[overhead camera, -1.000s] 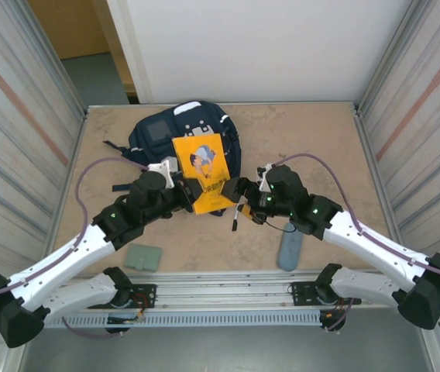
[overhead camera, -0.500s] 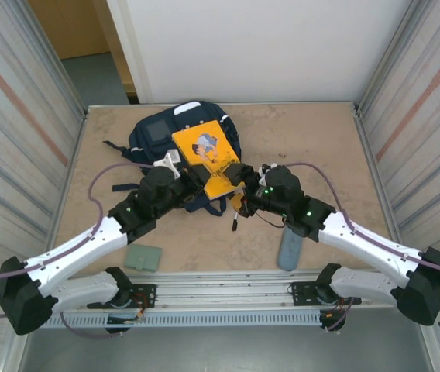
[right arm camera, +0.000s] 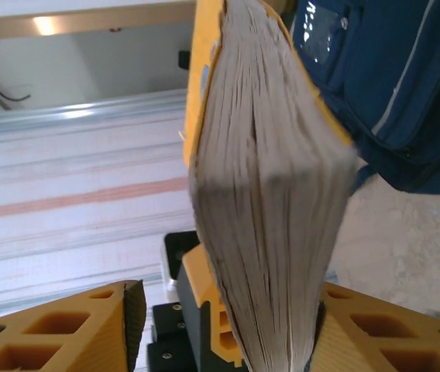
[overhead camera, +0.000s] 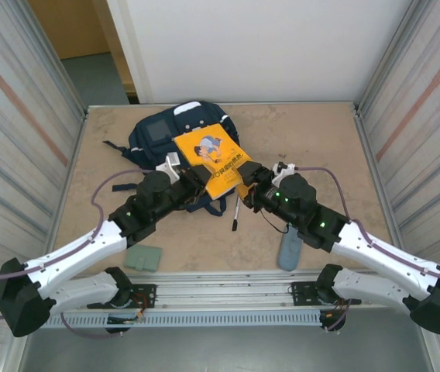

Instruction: Pack the student bag

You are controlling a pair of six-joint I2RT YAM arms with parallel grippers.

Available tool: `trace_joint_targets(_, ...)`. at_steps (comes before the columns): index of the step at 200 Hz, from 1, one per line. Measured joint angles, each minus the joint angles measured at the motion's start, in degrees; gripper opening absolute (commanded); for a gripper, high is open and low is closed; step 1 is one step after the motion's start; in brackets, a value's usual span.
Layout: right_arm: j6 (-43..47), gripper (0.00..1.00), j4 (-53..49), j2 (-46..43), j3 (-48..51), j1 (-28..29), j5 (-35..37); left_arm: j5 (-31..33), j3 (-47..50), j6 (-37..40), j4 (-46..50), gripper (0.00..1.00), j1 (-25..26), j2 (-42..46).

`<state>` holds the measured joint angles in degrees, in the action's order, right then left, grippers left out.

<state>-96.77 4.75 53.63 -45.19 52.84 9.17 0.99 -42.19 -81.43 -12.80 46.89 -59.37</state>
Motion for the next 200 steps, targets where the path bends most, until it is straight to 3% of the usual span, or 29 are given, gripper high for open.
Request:
trace_joint_targets(30,0.4,0.45,0.9,1.4,0.9,-0.2,0.5,-0.5,0.5,-1.0,-0.2,0.08,0.1,-0.3)
trace_joint_targets(44,1.5,0.32,2.1,3.2,0.9,-0.1,0.6,-0.5,0.5,-1.2,-0.2,0.08,0.1,-0.3)
trace_joint_targets(79,3.3,0.13,4.0,7.6,0.9,0.5,-0.1,0.7,-0.1,-0.5,2.1,0.14,1.1,-0.3)
trace_joint_targets(89,4.6,0.05,3.7,7.6,0.9,0.6,0.0,0.7,-0.1,-0.2,2.5,0.23,1.1,-0.3)
trace_joint_targets(99,5.5,0.01,3.5,7.4,0.9,0.8,0.2,0.4,-0.2,1.2,2.8,0.48,1.1,-0.3)
trace_joint_targets(108,6.4,0.0,3.1,7.0,0.7,0.8,0.2,-1.0,-0.6,3.3,3.9,0.6,1.1,-0.3)
trace_joint_targets(127,9.1,0.0,-1.1,5.6,-0.2,-0.3,-1.2,-7.3,-3.3,14.6,9.5,0.73,-0.9,-0.3)
trace_joint_targets(149,13.7,0.0,-7.7,2.8,-2.2,-5.7,-3.9,-8.6,-10.4,32.1,19.9,0.79,-3.7,-0.5)
trace_joint_targets(177,20.5,0.0,-15.2,-1.8,-5.0,-14.0,-6.2,-1.7,-15.0,55.6,27.8,0.83,-3.3,-2.4)
trace_joint_targets(200,24.5,0.0,-20.3,-7.1,-5.1,-19.6,-7.0,3.5,-16.3,69.6,34.0,0.85,-3.4,-9.5)
